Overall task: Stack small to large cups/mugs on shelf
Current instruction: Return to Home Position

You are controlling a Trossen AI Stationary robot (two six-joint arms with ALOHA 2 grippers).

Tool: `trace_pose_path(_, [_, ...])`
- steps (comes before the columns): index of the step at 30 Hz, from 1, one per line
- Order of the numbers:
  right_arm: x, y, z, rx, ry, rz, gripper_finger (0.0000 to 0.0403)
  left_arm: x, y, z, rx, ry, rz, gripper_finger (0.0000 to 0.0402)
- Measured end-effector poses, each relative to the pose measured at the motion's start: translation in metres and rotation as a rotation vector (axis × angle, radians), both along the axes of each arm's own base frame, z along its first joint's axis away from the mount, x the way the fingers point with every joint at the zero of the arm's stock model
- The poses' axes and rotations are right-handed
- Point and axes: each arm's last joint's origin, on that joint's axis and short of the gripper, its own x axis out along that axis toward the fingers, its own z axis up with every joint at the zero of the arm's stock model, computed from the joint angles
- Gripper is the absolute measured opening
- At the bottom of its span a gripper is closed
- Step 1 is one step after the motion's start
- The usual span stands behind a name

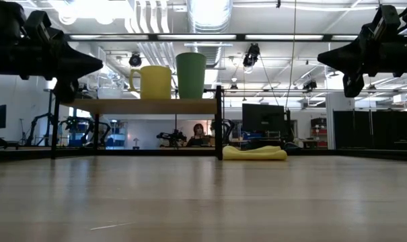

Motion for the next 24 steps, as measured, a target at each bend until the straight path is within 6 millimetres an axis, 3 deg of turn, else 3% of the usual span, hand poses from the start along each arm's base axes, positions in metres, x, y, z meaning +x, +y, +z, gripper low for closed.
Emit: trace_pose_path(24, [0.0002,0.0,-0.0006,0.018,0.004,0.004,0.0009,0.0001,0.0,-0.0037,-0.022,0.03,0.0,0.002])
